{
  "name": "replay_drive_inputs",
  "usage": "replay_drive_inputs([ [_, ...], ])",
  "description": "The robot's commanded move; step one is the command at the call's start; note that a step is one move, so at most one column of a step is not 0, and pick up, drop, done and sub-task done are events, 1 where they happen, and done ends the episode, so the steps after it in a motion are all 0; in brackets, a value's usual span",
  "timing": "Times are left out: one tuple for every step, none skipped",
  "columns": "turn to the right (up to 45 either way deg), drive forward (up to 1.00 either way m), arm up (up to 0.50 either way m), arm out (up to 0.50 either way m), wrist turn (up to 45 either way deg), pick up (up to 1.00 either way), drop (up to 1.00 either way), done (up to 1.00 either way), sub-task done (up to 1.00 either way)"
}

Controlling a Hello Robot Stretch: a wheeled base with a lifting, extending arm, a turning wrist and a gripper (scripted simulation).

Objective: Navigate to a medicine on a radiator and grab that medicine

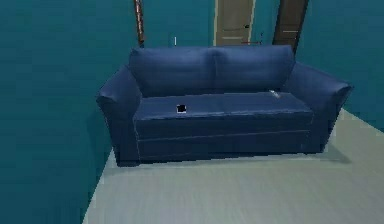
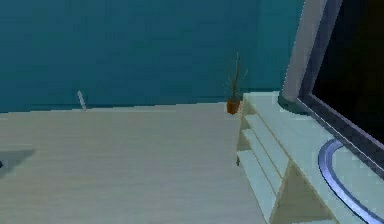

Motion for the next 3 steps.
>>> replay_drive_inputs([
  [45.0,0.0,0.0,0.0,0.0,0.0,0.0,0.0,0.0],
  [6.0,0.0,0.0,0.0,0.0,0.0,0.0,0.0,0.0],
  [0.0,1.0,0.0,0.0,0.0,0.0,0.0,0.0,0.0],
])
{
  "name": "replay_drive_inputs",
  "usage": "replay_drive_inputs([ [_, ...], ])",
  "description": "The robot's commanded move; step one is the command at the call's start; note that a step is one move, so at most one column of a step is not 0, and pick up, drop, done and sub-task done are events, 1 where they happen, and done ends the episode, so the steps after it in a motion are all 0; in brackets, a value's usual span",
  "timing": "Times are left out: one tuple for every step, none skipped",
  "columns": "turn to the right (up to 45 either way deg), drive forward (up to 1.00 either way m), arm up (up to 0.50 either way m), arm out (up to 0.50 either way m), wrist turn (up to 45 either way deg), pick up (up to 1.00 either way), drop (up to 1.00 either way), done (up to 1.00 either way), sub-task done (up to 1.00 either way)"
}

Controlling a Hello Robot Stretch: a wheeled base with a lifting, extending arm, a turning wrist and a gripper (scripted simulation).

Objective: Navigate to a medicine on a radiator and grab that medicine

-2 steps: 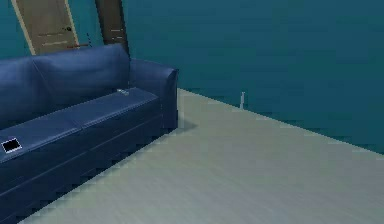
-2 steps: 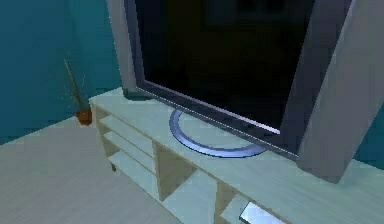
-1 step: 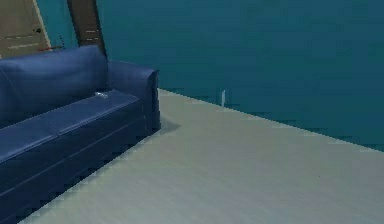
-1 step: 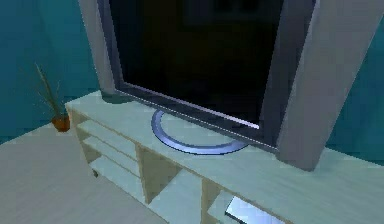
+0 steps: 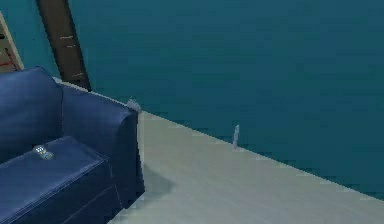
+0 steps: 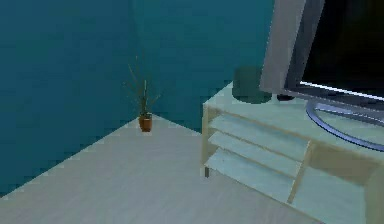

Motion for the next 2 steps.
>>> replay_drive_inputs([
  [0.0,1.0,0.0,0.0,0.0,0.0,0.0,0.0,0.0],
  [12.0,0.0,0.0,0.0,0.0,0.0,0.0,0.0,0.0],
])
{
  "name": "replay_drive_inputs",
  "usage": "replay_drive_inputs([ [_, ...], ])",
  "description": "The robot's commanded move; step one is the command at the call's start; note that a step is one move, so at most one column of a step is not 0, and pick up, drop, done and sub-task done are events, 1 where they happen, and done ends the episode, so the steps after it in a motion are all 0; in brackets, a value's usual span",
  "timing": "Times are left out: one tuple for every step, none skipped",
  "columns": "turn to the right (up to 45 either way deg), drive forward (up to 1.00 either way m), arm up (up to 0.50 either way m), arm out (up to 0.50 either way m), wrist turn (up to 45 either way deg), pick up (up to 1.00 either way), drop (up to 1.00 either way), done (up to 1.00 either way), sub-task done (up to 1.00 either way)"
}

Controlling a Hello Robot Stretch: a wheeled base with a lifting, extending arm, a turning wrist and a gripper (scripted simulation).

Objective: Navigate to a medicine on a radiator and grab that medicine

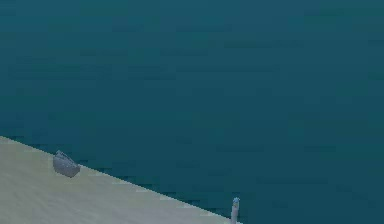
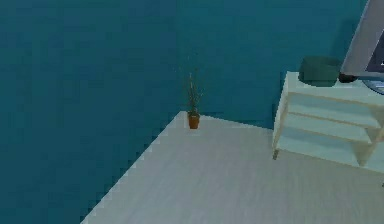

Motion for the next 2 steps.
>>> replay_drive_inputs([
  [0.0,0.2,0.0,0.0,0.0,0.0,0.0,0.0,0.0],
  [-9.0,0.0,0.0,0.0,0.0,0.0,0.0,0.0,0.0],
])
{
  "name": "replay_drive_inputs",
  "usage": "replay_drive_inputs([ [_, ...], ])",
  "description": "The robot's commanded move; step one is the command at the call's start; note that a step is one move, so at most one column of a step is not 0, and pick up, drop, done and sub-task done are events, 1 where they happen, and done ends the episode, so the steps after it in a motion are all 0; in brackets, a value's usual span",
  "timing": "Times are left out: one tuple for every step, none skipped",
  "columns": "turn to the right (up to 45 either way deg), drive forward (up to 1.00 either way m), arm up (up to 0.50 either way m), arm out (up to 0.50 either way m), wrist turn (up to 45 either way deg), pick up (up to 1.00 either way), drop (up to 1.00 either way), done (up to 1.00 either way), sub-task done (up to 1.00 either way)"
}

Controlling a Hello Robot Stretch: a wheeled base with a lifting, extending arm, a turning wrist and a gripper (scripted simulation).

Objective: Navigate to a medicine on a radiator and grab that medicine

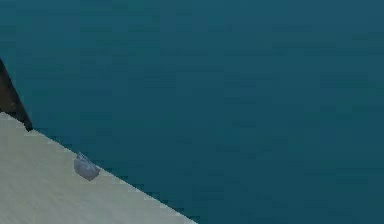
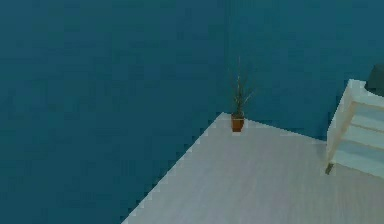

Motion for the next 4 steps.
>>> replay_drive_inputs([
  [0.0,0.45,0.0,0.0,0.0,0.0,0.0,0.0,0.0],
  [-45.0,0.0,0.0,0.0,0.0,0.0,0.0,0.0,0.0],
  [-12.0,0.0,0.0,0.0,0.0,0.0,0.0,0.0,0.0],
  [0.0,1.0,0.0,0.0,0.0,0.0,0.0,0.0,0.0],
])
